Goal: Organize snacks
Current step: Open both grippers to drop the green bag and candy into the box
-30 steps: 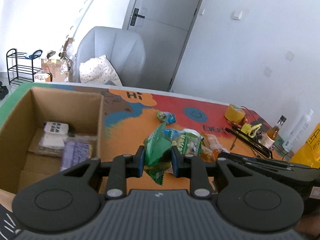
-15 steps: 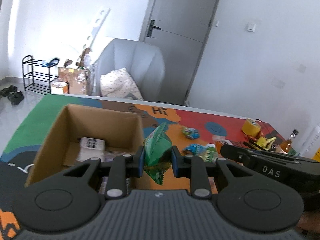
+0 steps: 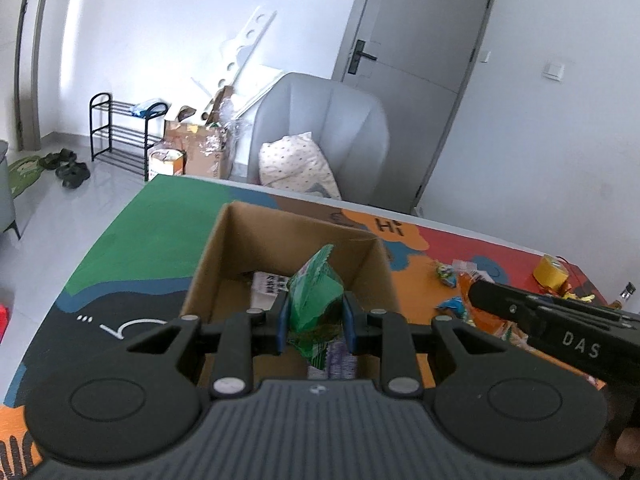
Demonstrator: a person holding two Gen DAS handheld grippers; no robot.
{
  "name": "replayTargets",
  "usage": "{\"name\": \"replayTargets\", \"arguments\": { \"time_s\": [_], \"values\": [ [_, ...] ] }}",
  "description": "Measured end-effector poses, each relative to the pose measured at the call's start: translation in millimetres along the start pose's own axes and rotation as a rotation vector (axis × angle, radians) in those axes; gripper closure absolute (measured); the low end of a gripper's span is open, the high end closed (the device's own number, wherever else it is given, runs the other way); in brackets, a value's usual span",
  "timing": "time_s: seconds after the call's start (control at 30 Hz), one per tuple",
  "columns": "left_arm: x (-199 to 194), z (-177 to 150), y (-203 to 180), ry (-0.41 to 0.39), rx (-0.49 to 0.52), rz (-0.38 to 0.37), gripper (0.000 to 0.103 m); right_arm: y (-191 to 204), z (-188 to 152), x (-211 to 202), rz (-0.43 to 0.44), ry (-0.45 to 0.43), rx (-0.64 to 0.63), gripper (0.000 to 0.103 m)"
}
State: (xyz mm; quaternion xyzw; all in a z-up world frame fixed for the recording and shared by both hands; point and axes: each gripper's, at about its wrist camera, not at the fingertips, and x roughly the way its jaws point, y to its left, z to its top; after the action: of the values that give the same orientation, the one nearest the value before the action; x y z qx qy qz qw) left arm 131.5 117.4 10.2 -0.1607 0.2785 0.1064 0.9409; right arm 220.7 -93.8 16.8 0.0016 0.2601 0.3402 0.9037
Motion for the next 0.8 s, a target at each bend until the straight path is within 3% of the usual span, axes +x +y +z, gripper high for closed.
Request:
{"name": "replayTargets", "arguments": {
  "time_s": [0.23, 0.43, 0.6, 0.77, 0.8],
  "values": [
    [10, 1, 22, 0.021, -0.062, 0.025, 0.074, 17, 5, 12, 0.021, 0.009, -0.022, 0.088],
    [5, 2, 33, 0.003, -0.093, 0.043, 0.056, 28, 8, 26, 0.045, 0.026, -0.025, 0.088],
    [5, 2, 35, 0.013, -0.104, 0.039, 0.050, 28, 13, 38, 0.076, 0.027, 0.014, 0.088],
    [6, 3, 32, 0.014, -0.093, 0.018, 0.032, 24, 20, 44, 0.072, 0.014, 0.041, 0.063],
    [6, 3, 31, 0.014, -0.087, 0.015, 0.030, 23, 20, 43, 0.065, 0.013, 0.046, 0.063]
  ]
}}
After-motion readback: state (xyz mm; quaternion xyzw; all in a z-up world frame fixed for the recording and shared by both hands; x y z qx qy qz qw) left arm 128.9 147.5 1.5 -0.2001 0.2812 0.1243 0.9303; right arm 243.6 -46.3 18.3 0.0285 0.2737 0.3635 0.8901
